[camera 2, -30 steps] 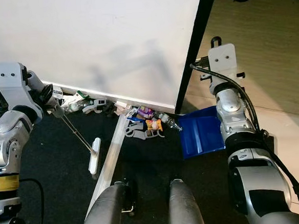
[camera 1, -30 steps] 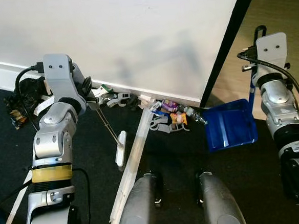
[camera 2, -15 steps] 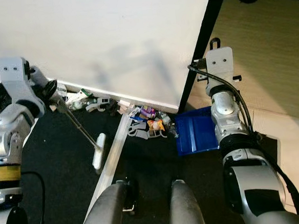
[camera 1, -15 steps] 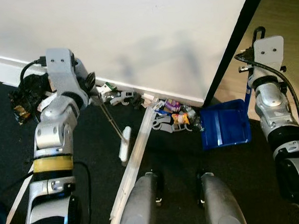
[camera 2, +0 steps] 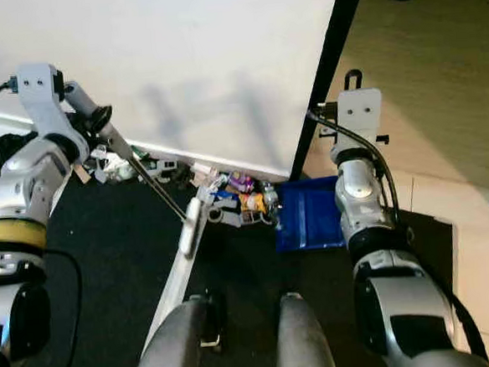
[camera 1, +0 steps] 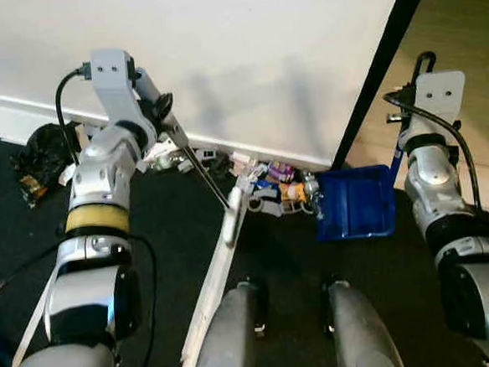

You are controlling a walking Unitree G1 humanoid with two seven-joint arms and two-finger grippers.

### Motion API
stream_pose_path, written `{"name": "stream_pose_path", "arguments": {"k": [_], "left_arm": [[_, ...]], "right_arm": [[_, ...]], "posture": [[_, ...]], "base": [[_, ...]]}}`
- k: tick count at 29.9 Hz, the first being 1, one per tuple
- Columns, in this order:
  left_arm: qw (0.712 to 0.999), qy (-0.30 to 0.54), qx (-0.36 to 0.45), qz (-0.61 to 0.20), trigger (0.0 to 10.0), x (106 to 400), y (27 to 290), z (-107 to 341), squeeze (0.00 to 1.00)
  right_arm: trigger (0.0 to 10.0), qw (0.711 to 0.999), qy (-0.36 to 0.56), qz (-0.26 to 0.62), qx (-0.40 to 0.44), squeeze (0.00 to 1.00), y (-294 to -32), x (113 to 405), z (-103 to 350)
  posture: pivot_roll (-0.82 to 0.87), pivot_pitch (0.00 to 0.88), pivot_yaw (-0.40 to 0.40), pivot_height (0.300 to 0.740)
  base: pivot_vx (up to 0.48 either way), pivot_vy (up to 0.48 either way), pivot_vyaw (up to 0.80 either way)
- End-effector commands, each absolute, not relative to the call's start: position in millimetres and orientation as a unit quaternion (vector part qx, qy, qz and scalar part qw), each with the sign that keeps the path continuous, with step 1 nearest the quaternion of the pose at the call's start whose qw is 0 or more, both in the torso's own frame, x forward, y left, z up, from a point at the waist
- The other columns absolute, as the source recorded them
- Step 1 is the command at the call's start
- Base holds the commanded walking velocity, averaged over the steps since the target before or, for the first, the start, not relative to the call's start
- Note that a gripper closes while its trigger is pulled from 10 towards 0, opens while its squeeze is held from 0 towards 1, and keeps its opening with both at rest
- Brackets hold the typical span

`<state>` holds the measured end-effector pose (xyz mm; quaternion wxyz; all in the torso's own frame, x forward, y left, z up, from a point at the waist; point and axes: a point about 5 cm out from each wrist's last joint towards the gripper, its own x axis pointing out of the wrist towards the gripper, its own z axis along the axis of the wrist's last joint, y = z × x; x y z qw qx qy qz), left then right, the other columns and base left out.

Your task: Sweep floor

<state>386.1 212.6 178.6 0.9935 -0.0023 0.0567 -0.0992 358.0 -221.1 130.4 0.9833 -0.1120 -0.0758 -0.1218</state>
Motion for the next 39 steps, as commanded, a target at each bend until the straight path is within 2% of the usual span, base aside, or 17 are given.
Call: {"name": "stream_pose_path", "arguments": {"k": [1,6,12,18,32,39], "left_arm": [[0.995,0.056,0.006,-0.079,10.0,386,227,178,0.00],[0.998,0.051,-0.024,-0.040,10.0,391,231,174,0.00],[0.998,0.040,0.034,-0.034,10.0,392,229,171,0.00],[0.999,0.020,0.047,-0.016,10.0,397,230,182,0.00],[0.999,0.010,0.028,-0.042,10.0,409,192,191,0.00],[0.999,0.014,-0.009,-0.043,10.0,410,181,189,0.00]], "right_arm": [[10.0,0.985,-0.069,-0.114,-0.110,0.00,-216,354,121],[10.0,0.987,-0.055,-0.102,-0.115,0.00,-212,352,113],[10.0,0.988,-0.045,-0.112,-0.094,0.00,-214,351,109],[10.0,0.990,-0.038,-0.116,-0.076,0.00,-217,350,107],[10.0,0.991,-0.069,-0.091,-0.076,0.00,-209,355,120],[10.0,0.990,-0.083,-0.088,-0.075,0.00,-208,355,126]], "posture": [[0.04,0.239,0.148,0.740],[0.03,0.256,0.147,0.740],[0.01,0.283,0.157,0.740],[0.01,0.297,0.170,0.740],[-0.06,0.336,0.203,0.740],[-0.09,0.362,0.220,0.740]], "base": [[0.000,0.000,0.00],[0.000,0.000,0.00],[0.000,0.000,0.00],[0.000,0.000,0.00],[0.000,0.000,0.00],[0.000,0.000,0.00]]}}
